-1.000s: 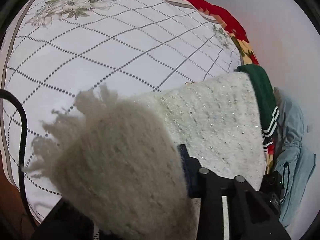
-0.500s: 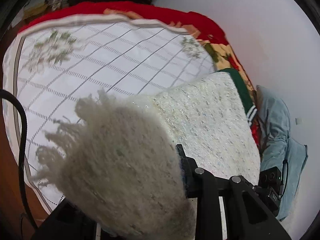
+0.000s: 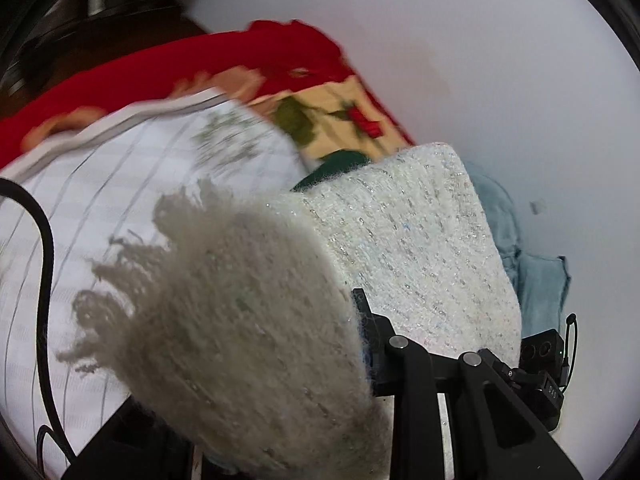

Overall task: Fold large clothes
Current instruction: 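Carry the folded cardigan with both tools and lay it on the green garment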

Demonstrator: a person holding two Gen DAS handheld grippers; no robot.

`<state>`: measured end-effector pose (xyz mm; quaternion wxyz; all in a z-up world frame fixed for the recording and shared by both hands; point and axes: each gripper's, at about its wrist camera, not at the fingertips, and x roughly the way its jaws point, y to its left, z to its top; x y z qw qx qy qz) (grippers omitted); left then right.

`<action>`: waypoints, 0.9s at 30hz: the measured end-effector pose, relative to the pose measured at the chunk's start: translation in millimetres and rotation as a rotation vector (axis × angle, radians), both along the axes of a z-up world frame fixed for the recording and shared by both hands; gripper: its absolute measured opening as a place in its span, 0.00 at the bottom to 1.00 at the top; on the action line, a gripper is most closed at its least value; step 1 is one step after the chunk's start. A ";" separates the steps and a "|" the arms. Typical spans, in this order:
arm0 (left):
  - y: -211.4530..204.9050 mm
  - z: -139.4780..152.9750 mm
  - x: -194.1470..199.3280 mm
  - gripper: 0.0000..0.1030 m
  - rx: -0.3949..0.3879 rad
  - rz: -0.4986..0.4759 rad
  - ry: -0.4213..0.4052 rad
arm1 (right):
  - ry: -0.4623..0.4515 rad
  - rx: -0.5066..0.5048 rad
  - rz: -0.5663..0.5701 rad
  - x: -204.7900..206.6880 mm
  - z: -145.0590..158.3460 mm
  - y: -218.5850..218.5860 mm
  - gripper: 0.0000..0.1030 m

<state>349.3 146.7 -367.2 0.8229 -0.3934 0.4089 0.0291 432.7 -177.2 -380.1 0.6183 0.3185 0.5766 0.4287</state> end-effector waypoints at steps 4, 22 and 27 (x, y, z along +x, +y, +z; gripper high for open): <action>-1.5 7.1 70.9 0.23 0.023 -0.053 -0.044 | -0.034 0.012 -0.073 95.8 15.2 -28.0 0.53; -22.4 -134.4 250.3 0.24 0.034 -0.105 0.098 | 0.061 -0.110 -0.017 372.5 -136.5 -3.6 0.53; -29.7 -136.2 249.7 0.32 0.106 -0.153 0.128 | 0.075 -0.177 -0.022 376.1 -146.4 -8.3 0.62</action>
